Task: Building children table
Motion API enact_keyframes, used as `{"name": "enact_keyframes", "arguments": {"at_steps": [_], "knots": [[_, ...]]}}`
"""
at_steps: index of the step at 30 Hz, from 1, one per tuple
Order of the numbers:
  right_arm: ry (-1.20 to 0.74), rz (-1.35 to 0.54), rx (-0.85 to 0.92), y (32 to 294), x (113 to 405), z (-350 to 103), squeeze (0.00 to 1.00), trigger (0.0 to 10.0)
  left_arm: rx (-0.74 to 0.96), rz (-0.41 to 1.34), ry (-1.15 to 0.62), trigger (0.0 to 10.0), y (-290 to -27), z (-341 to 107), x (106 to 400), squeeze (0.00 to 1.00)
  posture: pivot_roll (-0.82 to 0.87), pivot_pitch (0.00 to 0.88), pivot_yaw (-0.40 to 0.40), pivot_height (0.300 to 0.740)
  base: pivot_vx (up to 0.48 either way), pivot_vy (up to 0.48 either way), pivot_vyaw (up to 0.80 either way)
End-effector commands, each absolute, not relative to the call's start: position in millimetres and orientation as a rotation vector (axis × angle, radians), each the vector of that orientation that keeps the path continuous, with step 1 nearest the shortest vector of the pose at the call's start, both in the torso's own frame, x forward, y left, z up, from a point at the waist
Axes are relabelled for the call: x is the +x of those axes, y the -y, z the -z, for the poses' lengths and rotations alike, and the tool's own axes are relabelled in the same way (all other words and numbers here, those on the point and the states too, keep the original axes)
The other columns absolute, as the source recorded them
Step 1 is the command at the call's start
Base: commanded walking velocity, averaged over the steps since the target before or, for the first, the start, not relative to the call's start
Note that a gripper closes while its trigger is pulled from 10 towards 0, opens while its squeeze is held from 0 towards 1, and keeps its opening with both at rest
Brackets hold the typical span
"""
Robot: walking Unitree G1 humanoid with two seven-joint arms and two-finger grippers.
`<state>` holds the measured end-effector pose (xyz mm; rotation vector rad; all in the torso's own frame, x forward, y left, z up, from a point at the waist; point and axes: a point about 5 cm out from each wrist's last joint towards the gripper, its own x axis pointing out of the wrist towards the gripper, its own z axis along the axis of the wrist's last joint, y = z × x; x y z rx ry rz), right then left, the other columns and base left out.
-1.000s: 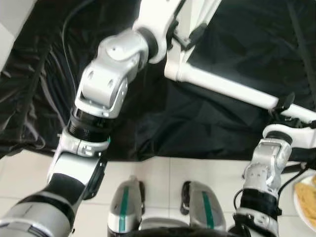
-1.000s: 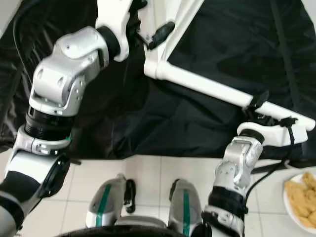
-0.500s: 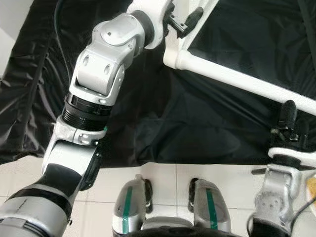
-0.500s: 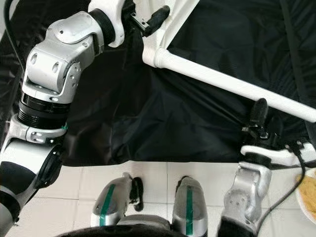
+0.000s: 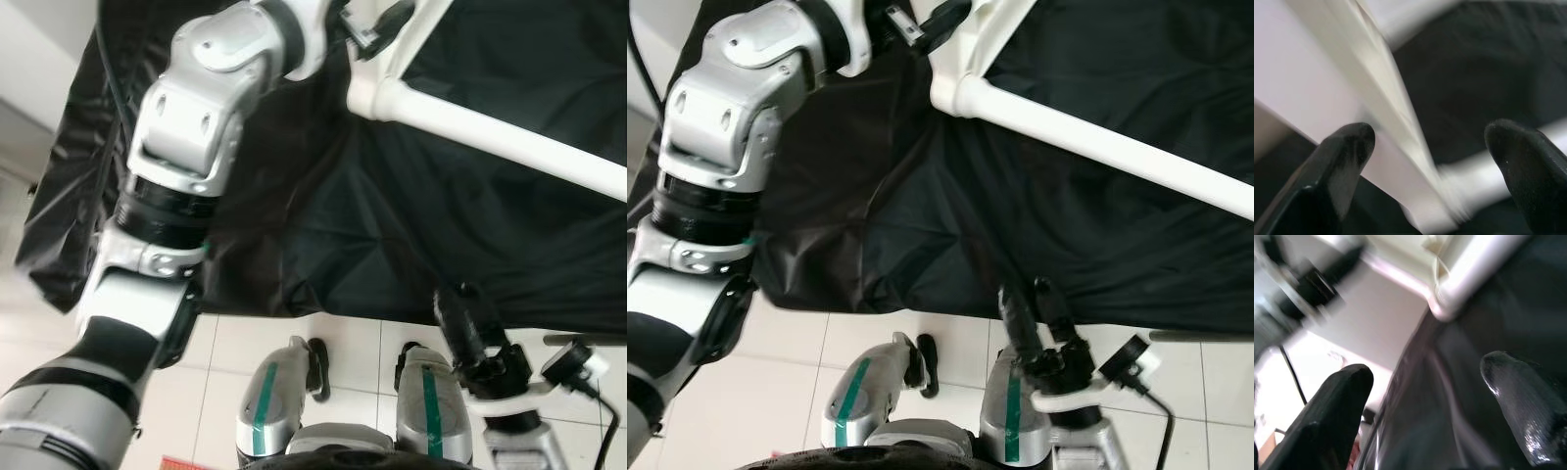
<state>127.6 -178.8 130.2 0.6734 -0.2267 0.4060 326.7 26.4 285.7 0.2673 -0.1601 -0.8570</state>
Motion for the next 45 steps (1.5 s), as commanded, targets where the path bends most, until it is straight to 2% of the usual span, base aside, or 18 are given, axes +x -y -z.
{"name": "enact_keyframes", "arguments": {"at_steps": [1,5,10,12,14,16,21,45], "knots": [[0.243,-0.389,0.637,188,137,-142,0.00,10.0,0.238,0.848,0.105,10.0,-34,-275,328,0.00,-0.07,0.156,0.239,0.740,0.000,0.000,0.00],[0.337,-0.442,0.560,202,166,-171,0.00,10.0,0.166,0.866,0.128,10.0,-45,-278,321,0.00,-0.04,0.151,0.179,0.740,0.000,0.000,0.00],[0.352,-0.464,0.551,206,174,-177,0.00,10.0,0.163,0.884,0.144,10.0,-49,-280,317,0.00,-0.03,0.147,0.159,0.740,0.000,0.000,0.00],[0.366,-0.513,0.523,211,194,-189,0.00,10.0,0.139,0.920,0.186,10.0,-57,-284,307,0.00,-0.01,0.142,0.100,0.740,0.000,0.000,0.00],[0.366,-0.513,0.523,211,194,-189,0.00,10.0,0.139,0.920,0.186,10.0,-57,-284,307,0.00,-0.01,0.142,0.100,0.740,0.000,0.000,0.00],[0.363,-0.545,0.507,214,209,-196,0.00,10.0,0.121,0.941,0.212,10.0,-62,-286,299,0.00,0.01,0.135,0.058,0.740,0.000,0.000,0.00],[0.358,-0.577,0.495,214,226,-204,0.00,10.0,0.118,0.947,0.222,10.0,-66,-284,292,0.00,0.01,0.126,0.026,0.740,0.000,0.000,0.00],[0.344,-0.531,0.481,226,256,-211,0.00,10.0,0.107,0.856,0.221,10.0,-76,-277,293,0.00,0.03,0.090,-0.014,0.740,0.000,0.000,0.00]]}}
